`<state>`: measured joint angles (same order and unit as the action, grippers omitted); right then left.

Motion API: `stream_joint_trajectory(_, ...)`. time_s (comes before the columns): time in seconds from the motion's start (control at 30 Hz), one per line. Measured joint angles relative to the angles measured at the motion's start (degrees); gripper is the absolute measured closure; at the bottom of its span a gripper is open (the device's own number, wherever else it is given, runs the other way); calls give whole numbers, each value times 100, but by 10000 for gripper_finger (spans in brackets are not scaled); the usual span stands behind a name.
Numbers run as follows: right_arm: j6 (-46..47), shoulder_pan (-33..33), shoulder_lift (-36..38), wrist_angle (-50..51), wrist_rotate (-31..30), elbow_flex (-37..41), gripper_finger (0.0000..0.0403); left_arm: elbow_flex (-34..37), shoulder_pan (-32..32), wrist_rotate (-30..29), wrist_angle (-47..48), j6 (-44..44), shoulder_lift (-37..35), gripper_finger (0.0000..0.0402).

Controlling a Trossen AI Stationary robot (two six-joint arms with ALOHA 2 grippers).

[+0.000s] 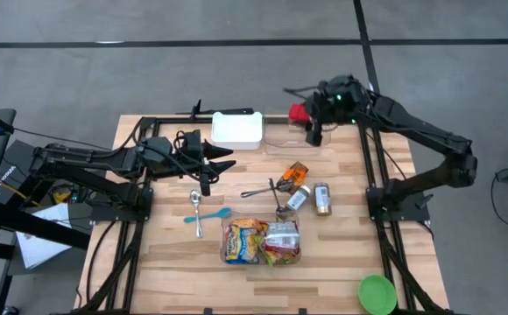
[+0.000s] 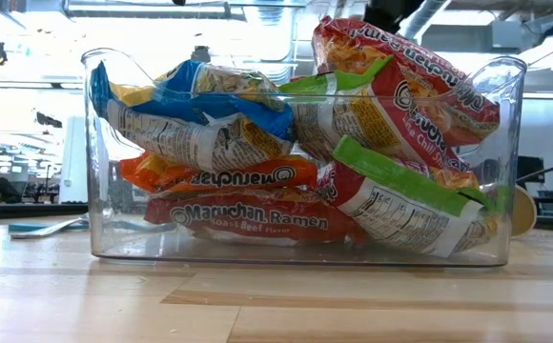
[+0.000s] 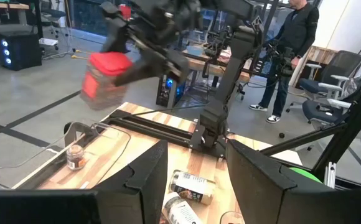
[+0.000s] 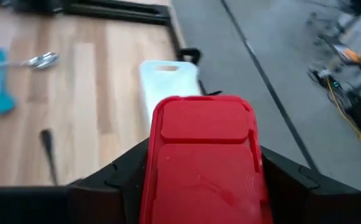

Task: Pick & Place Food Item
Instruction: Put the red seasoning into the top transparent bin

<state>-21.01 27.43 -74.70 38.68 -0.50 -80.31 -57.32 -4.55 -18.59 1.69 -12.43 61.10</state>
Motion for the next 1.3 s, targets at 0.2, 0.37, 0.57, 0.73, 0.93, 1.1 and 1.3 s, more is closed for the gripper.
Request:
stream_joint_trajectory(0.2, 551, 425, -379, -525, 45, -4, 198, 0, 1, 0, 0, -2, 0, 243)
stream_joint_trajectory(0.37, 738, 578, -748, -831, 49, -4, 178, 0, 1, 0, 0, -4, 0, 243)
stream_joint_trajectory(0.57, 1042, 713, -1231, -890, 83, -2, 200, 0, -1, 0, 0, -26, 0, 243)
stream_joint_trajectory(0.73, 1399, 726, -1601, -920, 107, -1, 200, 0, -1, 0, 0, -28, 0, 243)
stream_joint_trajectory(0.93, 1842, 725, -2035, -918, 202, 2, 187, 0, 1, 0, 0, -28, 0, 243)
stream_joint_trajectory(1.1, 1950, 725, -2337, -954, 202, 2, 200, 0, 1, 0, 2, -30, 0, 243)
stream_joint_trajectory(1.3, 2015, 725, -2662, -1159, 208, 2, 196, 0, -32, 0, 4, -31, 0, 243)
